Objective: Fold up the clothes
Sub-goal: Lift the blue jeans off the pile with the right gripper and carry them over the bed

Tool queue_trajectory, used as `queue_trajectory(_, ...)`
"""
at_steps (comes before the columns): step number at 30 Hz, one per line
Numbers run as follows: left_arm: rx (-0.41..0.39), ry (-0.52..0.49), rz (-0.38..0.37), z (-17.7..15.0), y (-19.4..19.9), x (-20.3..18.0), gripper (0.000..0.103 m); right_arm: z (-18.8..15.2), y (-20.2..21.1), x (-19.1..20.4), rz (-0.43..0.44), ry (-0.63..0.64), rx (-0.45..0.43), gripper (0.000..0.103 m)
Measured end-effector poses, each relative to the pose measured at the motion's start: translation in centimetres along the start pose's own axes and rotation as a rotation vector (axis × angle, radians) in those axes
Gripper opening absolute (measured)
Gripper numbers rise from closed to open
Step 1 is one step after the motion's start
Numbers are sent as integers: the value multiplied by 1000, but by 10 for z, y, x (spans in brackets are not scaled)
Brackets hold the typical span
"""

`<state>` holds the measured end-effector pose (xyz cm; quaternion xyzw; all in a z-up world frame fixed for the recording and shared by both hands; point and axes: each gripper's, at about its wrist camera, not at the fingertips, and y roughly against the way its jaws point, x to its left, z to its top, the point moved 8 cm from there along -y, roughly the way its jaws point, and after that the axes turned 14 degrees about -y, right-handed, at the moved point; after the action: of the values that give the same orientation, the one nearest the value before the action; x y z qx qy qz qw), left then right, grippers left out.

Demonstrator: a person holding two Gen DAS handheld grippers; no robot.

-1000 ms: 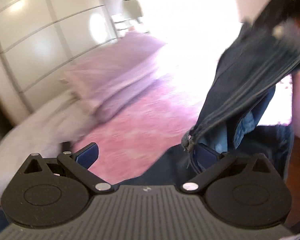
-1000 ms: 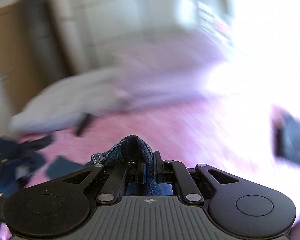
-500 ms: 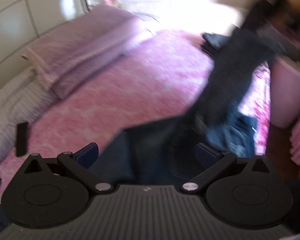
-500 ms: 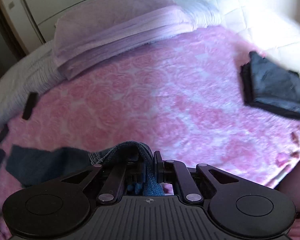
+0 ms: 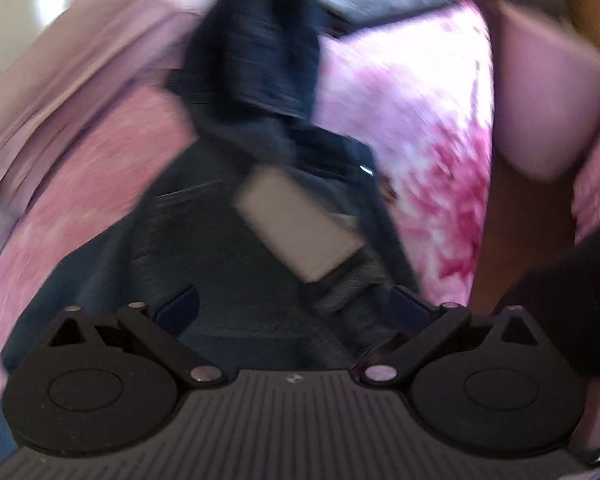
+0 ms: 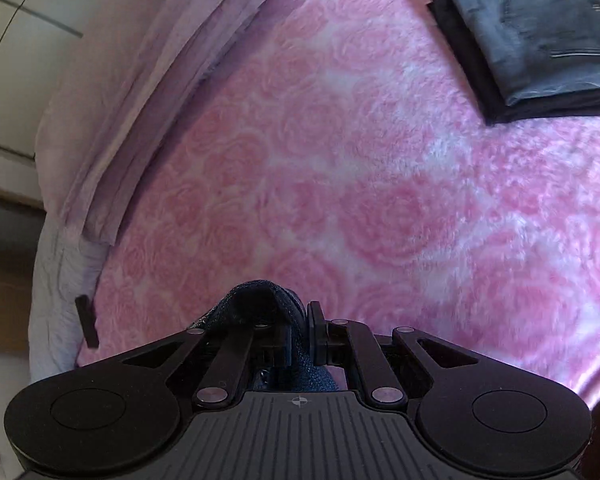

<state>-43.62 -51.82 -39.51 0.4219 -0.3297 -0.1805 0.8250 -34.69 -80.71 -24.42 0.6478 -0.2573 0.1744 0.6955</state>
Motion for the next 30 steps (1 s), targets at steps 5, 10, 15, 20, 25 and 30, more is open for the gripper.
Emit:
queue_trajectory(5, 22, -210, -4, -8, -33, -30, 94, 14, -9, -20, 8, 3, 26, 6)
queue_trajectory(10, -11, -330, -21, -25, -21, -33, 90, 6, -16, -28, 8, 10, 9, 6)
queue_trajectory(15, 22, -377, -44, -53, -34, -37, 68, -3, -14, -27, -12, 33, -28, 6)
queue_trajectory(20, -37, -327, -73, -41, -29, -16, 24, -6, -11, -23, -31, 74, -48, 6)
queue_trajectory(25, -146, -42, 65, -21, 51, 76, 17, -25, 7, -14, -70, 173, -43, 5)
queue_trajectory(30, -257, 37, 226, -1, 141, 198, 14, -68, 51, -23, -72, 151, -25, 5)
